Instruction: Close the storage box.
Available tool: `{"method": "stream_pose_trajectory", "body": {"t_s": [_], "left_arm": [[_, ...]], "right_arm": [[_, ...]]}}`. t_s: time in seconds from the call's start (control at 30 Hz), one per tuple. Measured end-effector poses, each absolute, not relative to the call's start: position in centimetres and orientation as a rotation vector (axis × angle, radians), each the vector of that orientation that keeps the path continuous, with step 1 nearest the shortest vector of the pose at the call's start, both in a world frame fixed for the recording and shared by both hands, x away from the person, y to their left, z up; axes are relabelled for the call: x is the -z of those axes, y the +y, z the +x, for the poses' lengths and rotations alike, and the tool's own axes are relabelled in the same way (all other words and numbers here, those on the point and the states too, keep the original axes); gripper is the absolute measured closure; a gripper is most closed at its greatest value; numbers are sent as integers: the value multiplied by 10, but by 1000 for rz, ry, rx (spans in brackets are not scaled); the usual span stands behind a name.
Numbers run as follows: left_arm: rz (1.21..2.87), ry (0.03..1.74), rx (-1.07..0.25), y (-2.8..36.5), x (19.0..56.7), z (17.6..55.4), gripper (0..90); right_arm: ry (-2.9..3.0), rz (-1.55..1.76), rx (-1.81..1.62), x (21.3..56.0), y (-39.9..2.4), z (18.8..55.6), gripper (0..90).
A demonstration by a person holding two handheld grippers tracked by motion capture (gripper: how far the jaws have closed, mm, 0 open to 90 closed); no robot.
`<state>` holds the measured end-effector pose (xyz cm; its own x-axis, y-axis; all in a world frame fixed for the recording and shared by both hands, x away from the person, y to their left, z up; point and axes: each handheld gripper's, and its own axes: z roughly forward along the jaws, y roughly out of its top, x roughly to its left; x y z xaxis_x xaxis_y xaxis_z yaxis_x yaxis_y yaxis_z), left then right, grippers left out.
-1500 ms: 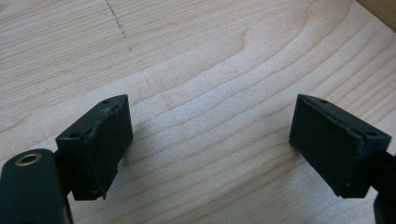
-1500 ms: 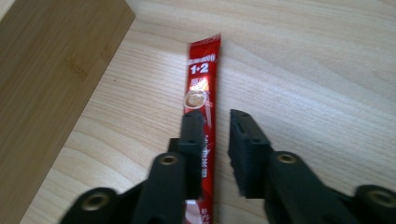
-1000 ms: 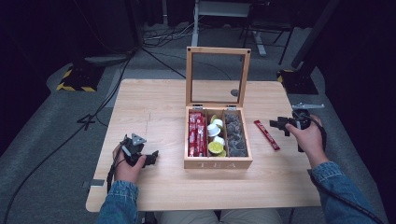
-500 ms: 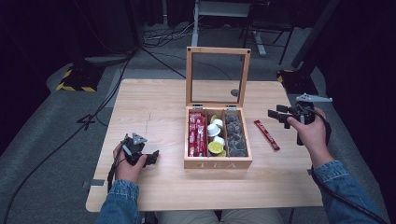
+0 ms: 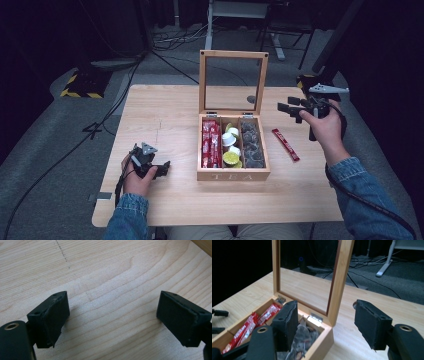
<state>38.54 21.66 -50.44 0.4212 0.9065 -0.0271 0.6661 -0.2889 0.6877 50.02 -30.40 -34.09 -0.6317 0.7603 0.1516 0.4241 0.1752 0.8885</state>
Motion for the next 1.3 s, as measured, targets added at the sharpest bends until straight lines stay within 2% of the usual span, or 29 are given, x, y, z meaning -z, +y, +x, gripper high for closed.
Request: {"method": "stream_pose_trajectory", "body": {"t_s": [0.7, 1.3], "left_arm": [[2052, 1323, -496, 217, 505, 385, 115], [2053, 1323, -496, 217, 505, 385, 115]], "right_arm": [[2086, 1073, -1471, 310, -272, 565, 368], [2086, 1078, -1424, 319, -252, 618, 376]]}}
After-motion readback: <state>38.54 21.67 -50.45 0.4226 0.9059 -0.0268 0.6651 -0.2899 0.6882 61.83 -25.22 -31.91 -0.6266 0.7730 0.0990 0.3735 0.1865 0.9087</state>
